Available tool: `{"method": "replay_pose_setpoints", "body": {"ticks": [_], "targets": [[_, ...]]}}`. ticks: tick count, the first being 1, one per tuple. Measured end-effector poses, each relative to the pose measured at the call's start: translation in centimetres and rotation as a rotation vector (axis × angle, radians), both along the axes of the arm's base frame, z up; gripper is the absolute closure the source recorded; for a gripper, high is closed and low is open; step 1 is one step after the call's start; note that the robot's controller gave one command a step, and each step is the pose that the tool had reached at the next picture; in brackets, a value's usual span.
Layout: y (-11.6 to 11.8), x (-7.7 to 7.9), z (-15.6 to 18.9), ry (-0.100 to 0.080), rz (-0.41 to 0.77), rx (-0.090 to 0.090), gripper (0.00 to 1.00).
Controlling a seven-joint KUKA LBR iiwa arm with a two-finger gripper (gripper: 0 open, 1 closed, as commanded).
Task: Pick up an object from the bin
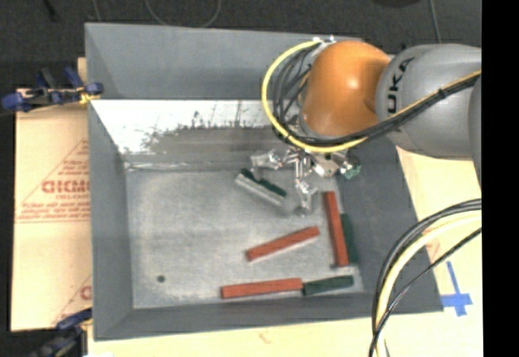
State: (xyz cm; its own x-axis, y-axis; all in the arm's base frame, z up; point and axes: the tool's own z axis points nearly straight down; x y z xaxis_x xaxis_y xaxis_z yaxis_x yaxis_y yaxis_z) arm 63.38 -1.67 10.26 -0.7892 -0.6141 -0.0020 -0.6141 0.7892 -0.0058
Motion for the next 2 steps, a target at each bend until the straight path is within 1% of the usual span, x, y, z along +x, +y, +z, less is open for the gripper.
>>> {"method": "replay_pose_setpoints", "body": {"ticks": [1, 2], "targets": [[4.2, 0.9, -3.0, -0.001, -0.272, 0.007, 0.00], [1.2, 2.0, -3.0, 0.000, -0.515, 0.008, 0.00]]}}
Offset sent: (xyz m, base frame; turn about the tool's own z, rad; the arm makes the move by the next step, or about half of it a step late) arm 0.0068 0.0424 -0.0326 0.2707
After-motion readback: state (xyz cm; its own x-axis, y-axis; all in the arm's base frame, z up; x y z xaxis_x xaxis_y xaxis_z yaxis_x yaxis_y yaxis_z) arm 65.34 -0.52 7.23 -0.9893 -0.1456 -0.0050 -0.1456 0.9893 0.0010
